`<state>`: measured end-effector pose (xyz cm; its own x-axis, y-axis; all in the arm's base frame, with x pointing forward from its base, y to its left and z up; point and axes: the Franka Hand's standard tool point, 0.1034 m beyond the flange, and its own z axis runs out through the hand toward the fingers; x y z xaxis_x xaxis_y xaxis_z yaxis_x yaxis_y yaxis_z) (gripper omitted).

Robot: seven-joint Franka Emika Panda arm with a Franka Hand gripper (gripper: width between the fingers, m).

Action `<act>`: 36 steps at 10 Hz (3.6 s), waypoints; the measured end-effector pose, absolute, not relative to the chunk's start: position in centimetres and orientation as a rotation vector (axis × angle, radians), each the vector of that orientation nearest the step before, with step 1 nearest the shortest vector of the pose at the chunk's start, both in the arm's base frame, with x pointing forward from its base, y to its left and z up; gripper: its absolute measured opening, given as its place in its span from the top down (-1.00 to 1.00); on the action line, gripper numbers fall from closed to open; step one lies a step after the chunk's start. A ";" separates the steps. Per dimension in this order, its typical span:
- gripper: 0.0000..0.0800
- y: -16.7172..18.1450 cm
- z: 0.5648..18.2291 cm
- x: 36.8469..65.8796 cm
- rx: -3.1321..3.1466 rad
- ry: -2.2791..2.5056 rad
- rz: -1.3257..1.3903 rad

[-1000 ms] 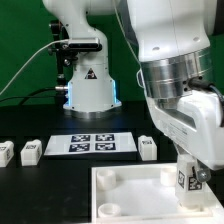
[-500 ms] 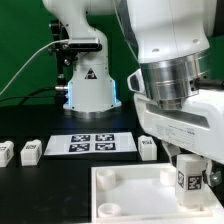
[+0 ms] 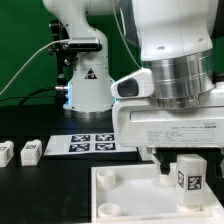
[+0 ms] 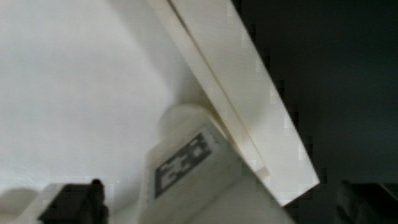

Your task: Assemble one leg

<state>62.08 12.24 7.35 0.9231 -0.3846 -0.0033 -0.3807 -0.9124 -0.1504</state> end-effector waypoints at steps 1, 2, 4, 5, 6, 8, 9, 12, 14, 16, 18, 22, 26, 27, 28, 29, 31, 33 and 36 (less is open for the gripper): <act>-0.62 12.0 7.3 61.9 -3.028 0.263 -0.045; -0.62 11.6 7.5 62.1 -3.065 0.012 -0.069; -0.57 11.5 7.4 62.3 -3.061 0.038 -0.101; -0.11 11.5 7.4 62.3 -3.060 0.036 -0.101; -0.11 11.6 7.4 62.3 -3.046 0.182 -0.093; 0.27 11.6 7.4 62.3 -2.998 0.502 -0.075; 0.27 11.6 7.3 62.3 -2.970 0.624 -0.067; 0.27 11.4 7.2 63.0 -2.718 1.294 -0.014; 0.27 11.3 7.2 63.0 -2.419 1.767 0.036; 0.27 11.8 7.1 63.0 -2.070 2.137 0.086; 0.27 11.9 7.1 63.0 -1.939 2.253 0.100; -0.25 12.0 7.2 62.8 -2.350 1.817 0.065; -0.62 11.1 7.1 63.0 -2.762 1.081 -0.021; -0.62 11.1 7.1 62.8 -2.854 0.869 -0.028; -0.62 11.2 7.1 62.6 -2.957 0.620 -0.024; -0.62 11.2 7.4 62.8 -3.032 0.358 -0.022; -0.31 11.8 7.6 62.9 -3.056 0.297 -0.030; 0.13 11.8 7.5 62.9 -3.045 0.391 -0.026; 0.27 11.8 7.5 62.9 -2.949 0.834 -0.007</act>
Offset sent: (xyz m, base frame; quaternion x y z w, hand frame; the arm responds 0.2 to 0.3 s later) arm 0.0000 0.0000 0.0000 0.0000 0.0000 0.0899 0.9960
